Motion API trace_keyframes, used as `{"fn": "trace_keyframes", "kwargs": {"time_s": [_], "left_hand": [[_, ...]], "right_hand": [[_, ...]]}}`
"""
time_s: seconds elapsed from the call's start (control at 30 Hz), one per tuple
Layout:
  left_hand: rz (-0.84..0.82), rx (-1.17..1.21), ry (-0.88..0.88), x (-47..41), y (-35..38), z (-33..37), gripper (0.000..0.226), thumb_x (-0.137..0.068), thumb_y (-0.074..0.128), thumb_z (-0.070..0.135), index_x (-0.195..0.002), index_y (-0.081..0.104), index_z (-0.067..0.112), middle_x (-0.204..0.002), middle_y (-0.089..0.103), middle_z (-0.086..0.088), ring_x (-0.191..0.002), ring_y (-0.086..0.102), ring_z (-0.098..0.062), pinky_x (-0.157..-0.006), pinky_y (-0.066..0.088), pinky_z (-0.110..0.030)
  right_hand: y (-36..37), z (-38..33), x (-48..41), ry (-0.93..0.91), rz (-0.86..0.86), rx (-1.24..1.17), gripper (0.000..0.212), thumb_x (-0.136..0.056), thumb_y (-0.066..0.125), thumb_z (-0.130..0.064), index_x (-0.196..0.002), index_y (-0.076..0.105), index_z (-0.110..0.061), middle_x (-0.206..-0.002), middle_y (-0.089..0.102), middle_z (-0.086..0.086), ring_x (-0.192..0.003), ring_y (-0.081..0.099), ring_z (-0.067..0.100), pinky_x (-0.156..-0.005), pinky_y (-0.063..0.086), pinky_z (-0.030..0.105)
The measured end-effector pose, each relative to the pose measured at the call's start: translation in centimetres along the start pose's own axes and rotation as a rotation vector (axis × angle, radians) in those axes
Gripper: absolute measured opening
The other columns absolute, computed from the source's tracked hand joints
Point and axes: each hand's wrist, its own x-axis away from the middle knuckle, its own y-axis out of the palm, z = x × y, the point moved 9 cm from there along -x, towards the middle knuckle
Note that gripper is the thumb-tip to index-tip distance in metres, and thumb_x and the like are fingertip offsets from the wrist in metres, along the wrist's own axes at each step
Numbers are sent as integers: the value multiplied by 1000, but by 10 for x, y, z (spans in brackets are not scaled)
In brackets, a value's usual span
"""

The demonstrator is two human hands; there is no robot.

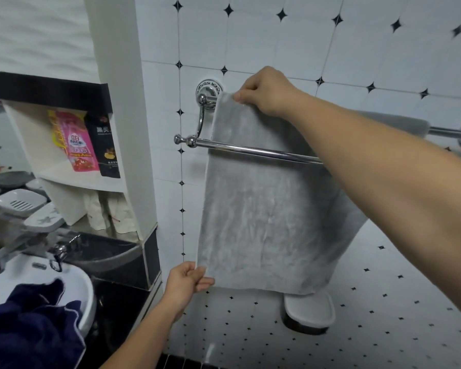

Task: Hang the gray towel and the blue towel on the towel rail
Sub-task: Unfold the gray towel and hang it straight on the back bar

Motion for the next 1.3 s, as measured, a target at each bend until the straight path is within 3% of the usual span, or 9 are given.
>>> {"fn": "trace_keyframes", "kwargs": {"time_s": [0.1,0.37,0.5,0.67,0.83,1.0,1.1,1.17,1.3], "left_hand": [[-8,0,6,1,2,2,12,-96,58,8,-90,56,-2,-68,73,-16,-82,75,-31,-68,60,-26],[43,-20,27,-1,-6,16,14,-96,58,10,-91,59,-2,-79,73,-26,-78,75,-30,-63,59,-24],[32,-56,16,-4,-7,16,16,-96,57,10,-83,57,2,-77,72,-27,-75,74,-32,-59,57,-23],[53,-172,10,-8,-10,17,17,-95,61,14,-84,61,0,-61,68,-20,-53,65,-22,-52,53,-29],[124,-243,3,-13,-20,21,20,-94,62,11,-88,64,-8,-62,61,-14,-52,52,-19,-55,47,-30],[61,-339,36,-14,-11,35,30,-90,66,11,-62,57,14,-47,57,13,-49,53,-5,-46,40,-10],[-5,-273,25,-18,5,57,10,-85,70,3,-92,66,9,-81,76,2,-74,72,-12,-57,51,-14],[-49,-197,54,-22,22,85,27,-83,71,2,-108,63,7,-99,75,-6,-83,73,-16,-61,55,-19],[-51,-109,210,-29,50,163,28,-86,70,13,-112,61,10,-100,72,-3,-84,70,-16,-66,52,-24]], "right_hand": [[-3,1,-5,85,83,58,25,-86,66,-42,-91,76,-20,-92,70,-3,-92,61,15,-85,49,35],[-2,4,-3,123,134,198,39,-92,45,-53,-82,63,-20,-93,64,1,-97,58,28,-76,38,34],[-16,8,12,13,51,117,45,-75,65,-62,-96,72,-23,-95,68,-6,-91,59,17,-81,48,34],[-25,23,14,9,47,12,22,-81,74,-33,-97,78,-18,-89,71,-5,-85,60,8,-62,42,5],[-24,27,8,91,83,169,24,-91,59,-33,-90,74,-13,-93,69,1,-95,60,22,-81,49,33],[-47,58,38,95,50,144,52,-93,44,-53,-87,62,-5,-90,61,9,-89,55,28,-74,39,34],[-73,96,74,146,-12,146,51,-86,52,-65,-103,70,-21,-104,66,0,-99,57,21,-82,42,33],[-91,122,98,196,-45,130,46,-80,62,-65,-106,70,-27,-104,67,-9,-102,59,16,-81,42,30],[-136,172,145,355,106,118,41,-74,73,-58,-102,69,-27,-101,67,-6,-100,61,18,-86,46,32]]}}
